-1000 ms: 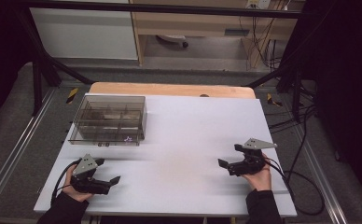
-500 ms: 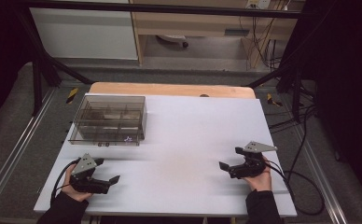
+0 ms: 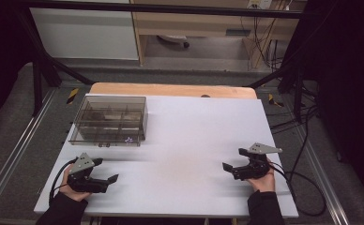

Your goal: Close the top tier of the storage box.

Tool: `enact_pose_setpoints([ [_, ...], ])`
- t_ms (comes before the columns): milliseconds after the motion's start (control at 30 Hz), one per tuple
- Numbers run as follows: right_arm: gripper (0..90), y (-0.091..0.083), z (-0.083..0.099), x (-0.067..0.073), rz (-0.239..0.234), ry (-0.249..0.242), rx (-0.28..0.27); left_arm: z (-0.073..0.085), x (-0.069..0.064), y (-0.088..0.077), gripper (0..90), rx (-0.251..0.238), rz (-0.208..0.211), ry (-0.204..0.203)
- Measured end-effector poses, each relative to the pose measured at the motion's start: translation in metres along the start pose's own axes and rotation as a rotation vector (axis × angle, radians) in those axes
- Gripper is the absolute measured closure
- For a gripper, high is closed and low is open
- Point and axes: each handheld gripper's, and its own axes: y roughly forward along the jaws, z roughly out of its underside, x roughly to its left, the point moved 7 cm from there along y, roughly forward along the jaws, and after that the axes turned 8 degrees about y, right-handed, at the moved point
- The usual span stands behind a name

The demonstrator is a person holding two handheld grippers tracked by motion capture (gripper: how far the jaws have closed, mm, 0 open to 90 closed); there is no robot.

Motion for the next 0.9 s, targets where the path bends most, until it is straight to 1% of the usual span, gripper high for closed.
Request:
enact_pose_setpoints([
  [133,0.1,0.0,0.001,0.0,0.0,-0.003,0.004,-0.002,0.002,-0.003,9.5,-0.006,-0.006,-0.003],
  [333,0.1,0.0,0.002,0.0,0.0,-0.001,0.013,-0.003,0.005,-0.006,12.3,-0.011,-0.015,-0.019],
  [400,0.1,0.0,0.003,0.0,0.0,-0.002,0.013,-0.004,0.007,-0.007,13.2,-0.007,-0.026,-0.017],
  [600,0.1,-0.001,0.003,-0.001,0.002,0.002,0.014,-0.006,0.011,-0.011,16.1,-0.013,-0.041,-0.033],
  [767,0.1,-0.001,0.003,-0.002,0.001,-0.002,0.014,-0.007,0.014,-0.015,19.9,-0.014,-0.055,-0.037],
  [900,0.1,-0.001,0.003,-0.002,0.0,-0.003,0.017,-0.007,0.017,-0.017,25.0,-0.017,-0.066,-0.041],
])
